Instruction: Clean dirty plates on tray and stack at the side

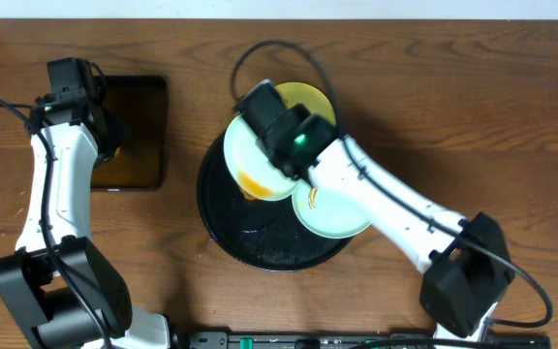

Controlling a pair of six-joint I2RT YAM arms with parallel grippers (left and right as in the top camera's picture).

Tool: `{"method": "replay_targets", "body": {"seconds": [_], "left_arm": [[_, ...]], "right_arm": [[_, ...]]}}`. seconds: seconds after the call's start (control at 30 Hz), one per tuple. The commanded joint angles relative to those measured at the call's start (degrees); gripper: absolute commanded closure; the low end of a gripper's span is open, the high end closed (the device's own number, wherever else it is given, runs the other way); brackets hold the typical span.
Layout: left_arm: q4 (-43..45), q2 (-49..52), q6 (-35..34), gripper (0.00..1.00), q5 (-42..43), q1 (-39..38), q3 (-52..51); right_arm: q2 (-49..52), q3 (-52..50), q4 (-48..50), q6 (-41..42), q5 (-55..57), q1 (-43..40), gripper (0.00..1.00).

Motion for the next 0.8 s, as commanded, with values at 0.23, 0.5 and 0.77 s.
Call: {"method": "replay_targets", "body": {"seconds": [0.23,0.5,0.77], "left_arm": [[0.28,1.38,3.78,0.92,3.72,0.96,-0.87],[0.07,1.40,3.78,0.93,3.72,1.14,-0.87],[-0.11,1.40,3.76,0.93,3.72,1.16,-0.87]], "right_arm": [[-1.46,1.44,9.81,-18.88,34.71,9.25,0.99],[-1.46,1.44,24.20,-31.17,44.63,13.29,0.99],[-1.46,1.44,15.39,-16.96,40.54,13.81,0.99]]}}
